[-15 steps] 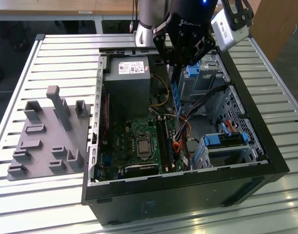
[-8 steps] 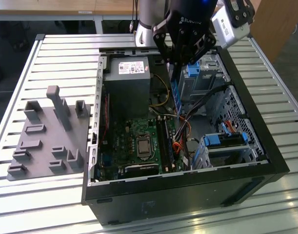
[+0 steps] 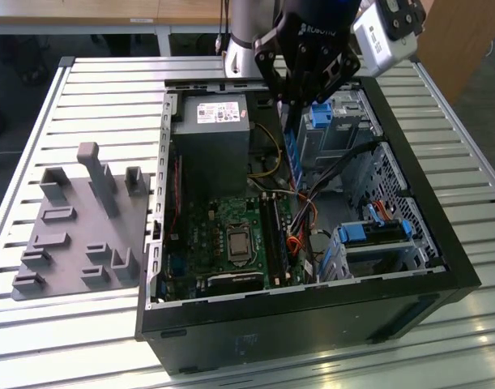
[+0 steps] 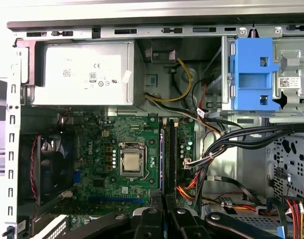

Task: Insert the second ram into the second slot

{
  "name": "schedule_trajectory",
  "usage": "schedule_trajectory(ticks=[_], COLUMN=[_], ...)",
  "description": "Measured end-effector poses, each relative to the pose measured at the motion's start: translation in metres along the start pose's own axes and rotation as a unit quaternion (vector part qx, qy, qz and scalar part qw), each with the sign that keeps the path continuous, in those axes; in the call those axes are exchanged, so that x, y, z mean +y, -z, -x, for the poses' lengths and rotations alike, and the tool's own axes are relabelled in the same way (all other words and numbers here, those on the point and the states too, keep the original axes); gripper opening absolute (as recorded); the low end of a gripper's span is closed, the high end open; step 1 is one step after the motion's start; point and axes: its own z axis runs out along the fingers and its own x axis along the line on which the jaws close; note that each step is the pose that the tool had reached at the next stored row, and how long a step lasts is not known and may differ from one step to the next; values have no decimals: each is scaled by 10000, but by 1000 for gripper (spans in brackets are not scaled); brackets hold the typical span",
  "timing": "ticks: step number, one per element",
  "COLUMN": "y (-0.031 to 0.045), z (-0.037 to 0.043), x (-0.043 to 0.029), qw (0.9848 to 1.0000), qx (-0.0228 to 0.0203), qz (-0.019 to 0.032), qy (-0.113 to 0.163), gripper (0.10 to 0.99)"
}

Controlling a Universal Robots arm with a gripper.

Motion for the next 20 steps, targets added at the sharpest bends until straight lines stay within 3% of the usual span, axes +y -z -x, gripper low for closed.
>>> schedule_trajectory(ticks=[4, 12, 20], y=[-4, -146, -222], z=[1, 11, 18], x=[0, -4, -6], qw=[10000, 10000, 10000], qx=[0, -3, -6], qz=[-1, -3, -2], qy=[0, 0, 1], gripper=[137, 137, 137])
